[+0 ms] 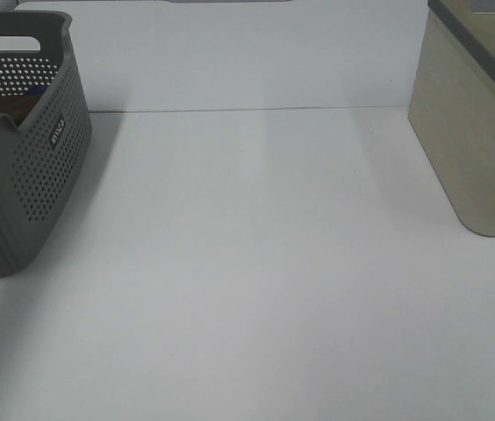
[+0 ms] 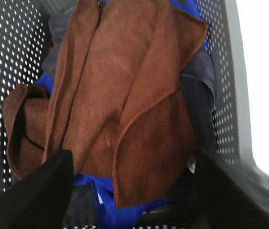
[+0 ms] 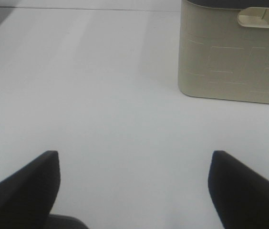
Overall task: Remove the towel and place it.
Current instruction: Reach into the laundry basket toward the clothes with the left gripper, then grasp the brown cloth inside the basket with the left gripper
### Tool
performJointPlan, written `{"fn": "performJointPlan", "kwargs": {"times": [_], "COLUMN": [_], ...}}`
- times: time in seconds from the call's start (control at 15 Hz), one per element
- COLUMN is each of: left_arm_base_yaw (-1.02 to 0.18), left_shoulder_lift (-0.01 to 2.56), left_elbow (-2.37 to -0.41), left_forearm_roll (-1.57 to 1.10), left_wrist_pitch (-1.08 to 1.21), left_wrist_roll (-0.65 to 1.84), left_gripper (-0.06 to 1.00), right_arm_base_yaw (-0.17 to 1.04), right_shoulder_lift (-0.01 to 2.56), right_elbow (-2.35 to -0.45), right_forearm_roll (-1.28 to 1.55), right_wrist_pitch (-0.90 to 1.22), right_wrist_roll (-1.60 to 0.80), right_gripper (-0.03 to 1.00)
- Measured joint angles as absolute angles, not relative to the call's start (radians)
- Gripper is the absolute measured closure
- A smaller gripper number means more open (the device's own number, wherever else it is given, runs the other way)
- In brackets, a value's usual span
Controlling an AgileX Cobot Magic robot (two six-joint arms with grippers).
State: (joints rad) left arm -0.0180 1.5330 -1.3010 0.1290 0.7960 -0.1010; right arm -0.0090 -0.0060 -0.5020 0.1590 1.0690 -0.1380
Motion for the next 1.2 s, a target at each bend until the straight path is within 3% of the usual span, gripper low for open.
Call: {"fn": "performJointPlan", "kwargs": {"times": [0.13,0.67,1.2], "left_arm_base_yaw": [-0.018,0.018,0.084], "left_shoulder_lift": [1.689,2.055,2.269], "left_elbow": [-1.498,-1.942,-2.089], "left_forearm_roll": [0.208,0.242,0.246], "left_wrist_pitch": [0.856,0.920,0.895], "left_wrist_roll": [-0.156,-0.179,-0.160], "left_gripper": [0.26,0.26,0.26], "right_arm_base_yaw": [-0.009,-0.009,-0.009], "right_shoulder_lift": [-0.006,-0.006,-0.006], "right_elbow": [-0.502,-0.502,-0.502], "right_forearm_roll": [0.159,0.159,0.159], "right_wrist_pitch": [1.069,1.069,1.069], "right_wrist_roll": [-0.138,-0.138,-0.138], "right_gripper": [0.17,0.17,0.17]}}
